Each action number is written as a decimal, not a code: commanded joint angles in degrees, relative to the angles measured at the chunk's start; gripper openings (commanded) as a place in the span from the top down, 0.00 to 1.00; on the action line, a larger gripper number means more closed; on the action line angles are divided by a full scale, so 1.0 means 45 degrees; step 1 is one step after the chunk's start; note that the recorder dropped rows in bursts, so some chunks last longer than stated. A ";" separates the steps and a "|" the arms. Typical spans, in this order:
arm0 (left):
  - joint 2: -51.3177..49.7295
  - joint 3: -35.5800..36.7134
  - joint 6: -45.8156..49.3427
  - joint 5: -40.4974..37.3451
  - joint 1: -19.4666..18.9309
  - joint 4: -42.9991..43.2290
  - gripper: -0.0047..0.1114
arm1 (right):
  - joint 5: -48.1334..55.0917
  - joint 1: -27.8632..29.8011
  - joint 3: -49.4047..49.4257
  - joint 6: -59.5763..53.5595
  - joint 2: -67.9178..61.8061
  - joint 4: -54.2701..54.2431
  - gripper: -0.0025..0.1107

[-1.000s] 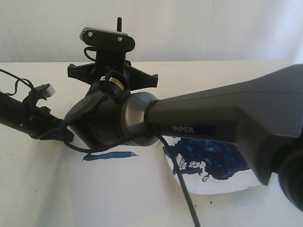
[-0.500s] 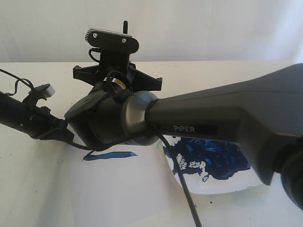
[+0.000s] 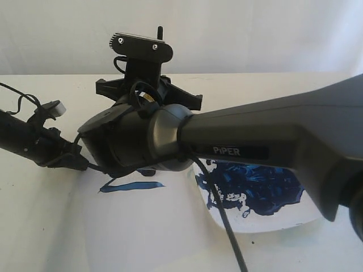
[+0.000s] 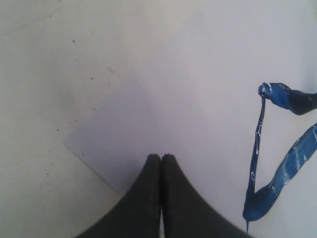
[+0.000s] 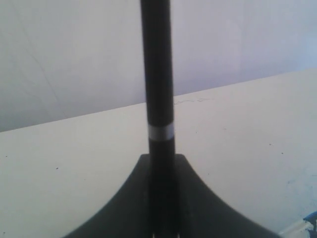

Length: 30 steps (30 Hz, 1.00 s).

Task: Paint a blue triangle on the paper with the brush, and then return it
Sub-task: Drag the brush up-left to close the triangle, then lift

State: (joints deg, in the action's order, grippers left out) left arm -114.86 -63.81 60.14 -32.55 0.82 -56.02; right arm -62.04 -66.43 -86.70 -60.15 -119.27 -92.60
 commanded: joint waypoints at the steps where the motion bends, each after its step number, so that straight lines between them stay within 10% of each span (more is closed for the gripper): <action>1: -0.0101 0.0093 -0.0042 -0.0064 -0.0033 0.0469 0.96 | -0.0545 0.0053 -0.0017 -0.0333 0.0109 -0.0515 0.98; 30: -0.0101 0.0093 -0.0042 -0.0060 -0.0033 0.0362 0.96 | -0.1761 -0.0471 -0.0017 -0.1441 0.0130 -0.1216 0.98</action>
State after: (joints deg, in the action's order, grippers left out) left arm -114.86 -63.81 60.14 -32.55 0.82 -56.02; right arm -69.13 -68.00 -86.70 -65.41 -119.08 -97.50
